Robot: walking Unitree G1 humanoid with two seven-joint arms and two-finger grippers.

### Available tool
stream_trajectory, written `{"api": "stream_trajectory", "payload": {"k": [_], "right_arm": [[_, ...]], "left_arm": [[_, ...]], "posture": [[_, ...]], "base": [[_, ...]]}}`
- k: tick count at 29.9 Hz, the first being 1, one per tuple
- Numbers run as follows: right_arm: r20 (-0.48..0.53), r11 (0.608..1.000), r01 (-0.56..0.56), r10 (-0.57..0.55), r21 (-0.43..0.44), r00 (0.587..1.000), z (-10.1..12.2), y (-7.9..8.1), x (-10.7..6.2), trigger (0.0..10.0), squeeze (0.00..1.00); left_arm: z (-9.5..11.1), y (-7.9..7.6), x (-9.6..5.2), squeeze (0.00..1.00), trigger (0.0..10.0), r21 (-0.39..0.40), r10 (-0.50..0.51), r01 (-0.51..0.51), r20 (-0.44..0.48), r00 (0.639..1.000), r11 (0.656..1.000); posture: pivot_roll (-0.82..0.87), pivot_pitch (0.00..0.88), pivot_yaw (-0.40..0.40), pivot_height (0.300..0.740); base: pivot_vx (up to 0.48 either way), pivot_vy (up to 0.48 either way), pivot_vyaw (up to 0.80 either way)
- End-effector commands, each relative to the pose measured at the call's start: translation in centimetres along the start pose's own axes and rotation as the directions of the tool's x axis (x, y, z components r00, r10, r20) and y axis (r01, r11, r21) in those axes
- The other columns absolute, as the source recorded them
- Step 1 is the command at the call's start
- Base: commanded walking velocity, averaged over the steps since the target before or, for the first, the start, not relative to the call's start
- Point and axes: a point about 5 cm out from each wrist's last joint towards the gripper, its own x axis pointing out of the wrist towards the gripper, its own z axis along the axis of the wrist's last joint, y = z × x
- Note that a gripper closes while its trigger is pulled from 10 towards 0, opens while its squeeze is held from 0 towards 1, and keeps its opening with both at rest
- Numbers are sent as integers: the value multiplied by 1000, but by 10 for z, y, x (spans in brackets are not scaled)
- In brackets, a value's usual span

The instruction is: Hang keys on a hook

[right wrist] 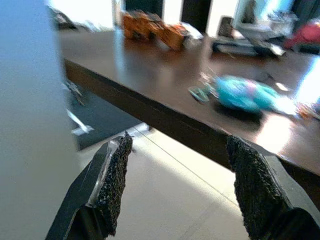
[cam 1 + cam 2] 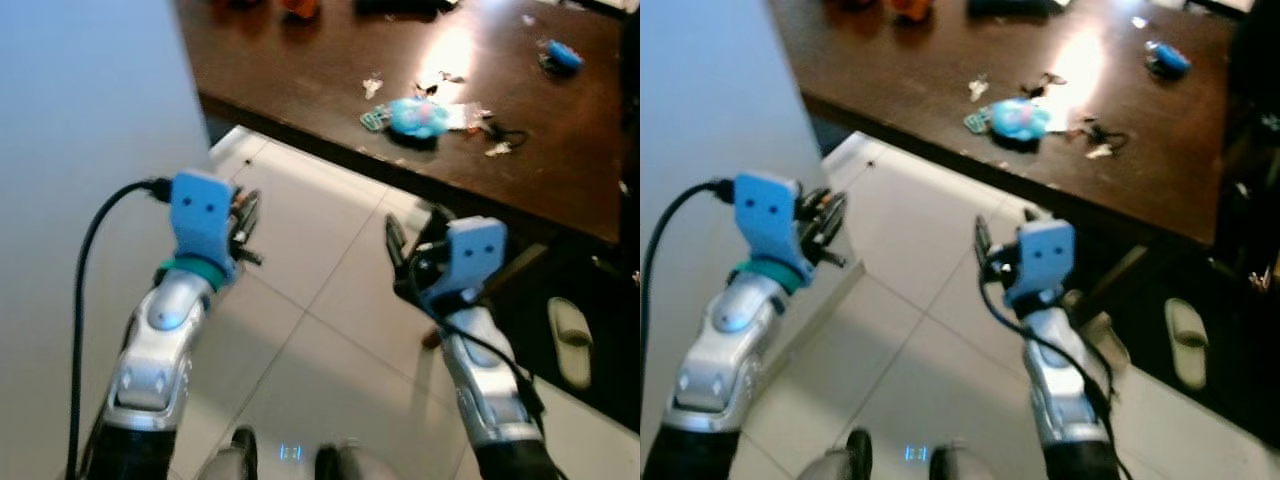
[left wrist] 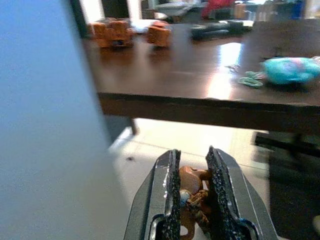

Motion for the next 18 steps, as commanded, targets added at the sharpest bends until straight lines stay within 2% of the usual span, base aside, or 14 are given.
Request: {"api": "stream_trajectory", "payload": {"k": [1,18], "right_arm": [[3,1000,-12,12,4,1000,1,3,0,10000,0],[38,999,-36,35,25,999,8,14,8,10000,0]], "left_arm": [[1,-1,1,0,10000,-7,3,-3,-6,1000,1000],[4,-12,11,0,10000,14,-40,40,17,999,999]], "posture": [[-126,177,19,740],[-138,149,25,740]], "base": [[0,0,788],[0,0,782]]}}
